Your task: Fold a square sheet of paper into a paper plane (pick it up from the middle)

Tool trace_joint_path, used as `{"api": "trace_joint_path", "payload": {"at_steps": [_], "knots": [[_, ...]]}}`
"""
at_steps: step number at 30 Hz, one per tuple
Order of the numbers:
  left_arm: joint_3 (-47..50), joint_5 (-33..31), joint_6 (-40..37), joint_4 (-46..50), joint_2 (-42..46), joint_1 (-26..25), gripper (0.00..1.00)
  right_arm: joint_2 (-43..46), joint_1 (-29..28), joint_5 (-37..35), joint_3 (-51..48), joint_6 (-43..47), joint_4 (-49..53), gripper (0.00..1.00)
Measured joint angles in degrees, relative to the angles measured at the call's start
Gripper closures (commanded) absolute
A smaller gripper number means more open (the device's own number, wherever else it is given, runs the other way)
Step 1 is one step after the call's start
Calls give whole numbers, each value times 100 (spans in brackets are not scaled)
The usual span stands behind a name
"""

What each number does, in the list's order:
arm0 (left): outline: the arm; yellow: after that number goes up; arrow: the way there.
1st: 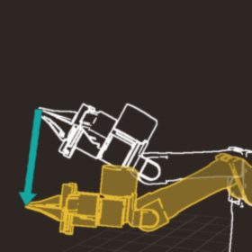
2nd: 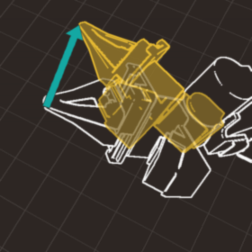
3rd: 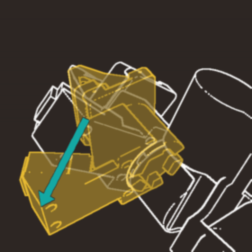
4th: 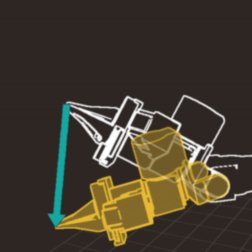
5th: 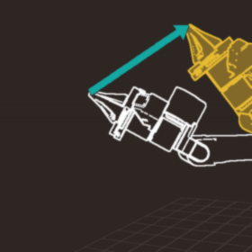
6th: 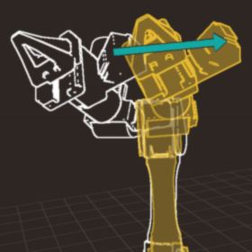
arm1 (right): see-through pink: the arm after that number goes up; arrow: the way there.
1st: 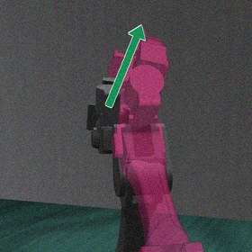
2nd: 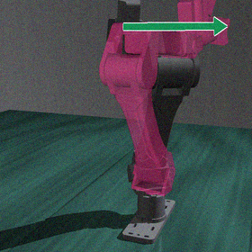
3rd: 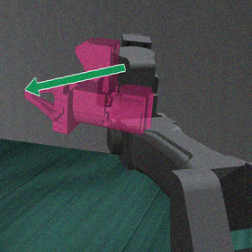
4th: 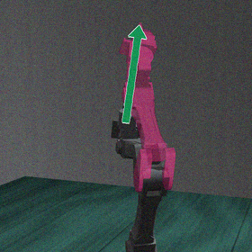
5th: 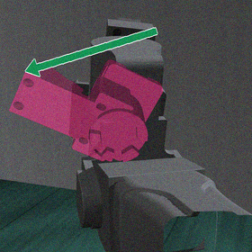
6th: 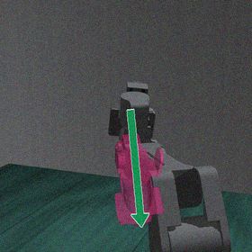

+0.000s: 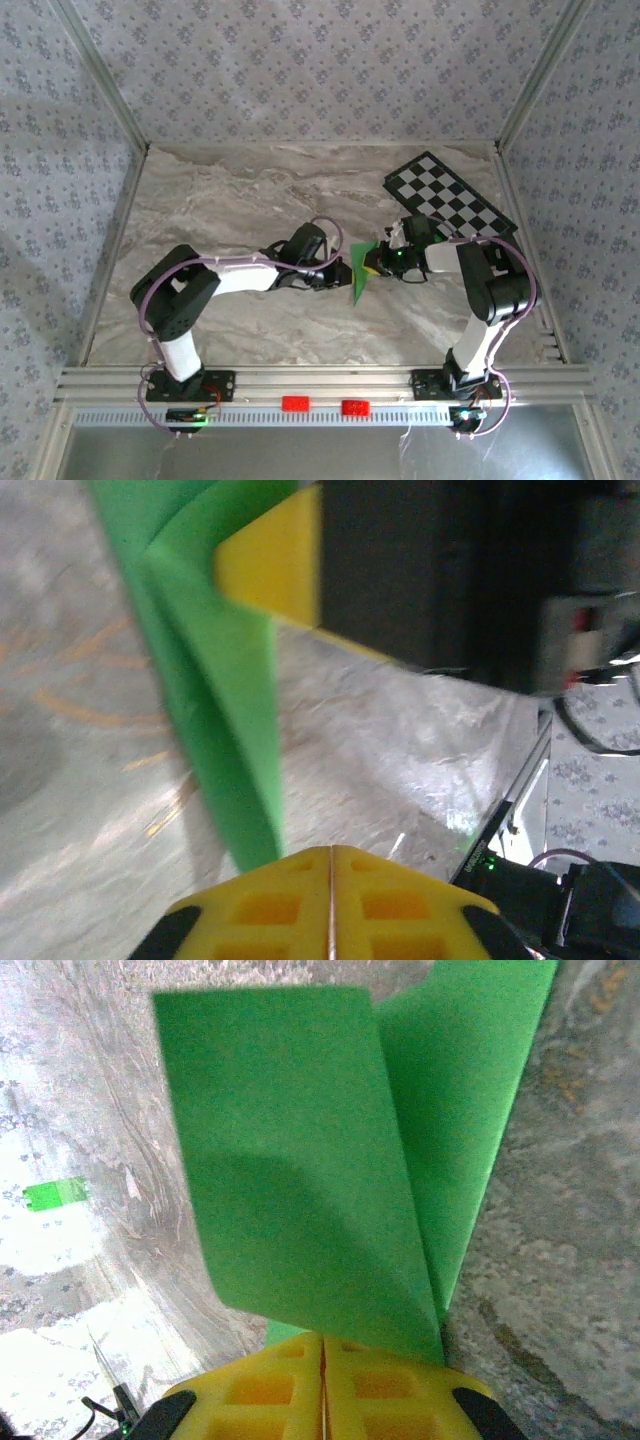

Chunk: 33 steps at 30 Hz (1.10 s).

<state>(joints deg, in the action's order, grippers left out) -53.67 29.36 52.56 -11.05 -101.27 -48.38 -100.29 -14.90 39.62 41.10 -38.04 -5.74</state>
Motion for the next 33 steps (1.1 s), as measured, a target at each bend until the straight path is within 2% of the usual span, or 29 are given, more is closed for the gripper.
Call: {"api": "trace_joint_path", "payload": {"at_steps": [7,13,23,33], "knots": [[-791,544,-190,46,-566,0,98,0,-4,-2,0,-2,-2,92],[-1150,874,-463,444,-1073,0,98,0,-4,-4,0,-2,-2,92],[-1777,981,-949,1169,-1493,0,99,-4,-4,-2,0,-4,-2,92],[-1904,839,-1161,1565,-1668,-39,99,-11,-11,-2,4,-4,0,92]]}}
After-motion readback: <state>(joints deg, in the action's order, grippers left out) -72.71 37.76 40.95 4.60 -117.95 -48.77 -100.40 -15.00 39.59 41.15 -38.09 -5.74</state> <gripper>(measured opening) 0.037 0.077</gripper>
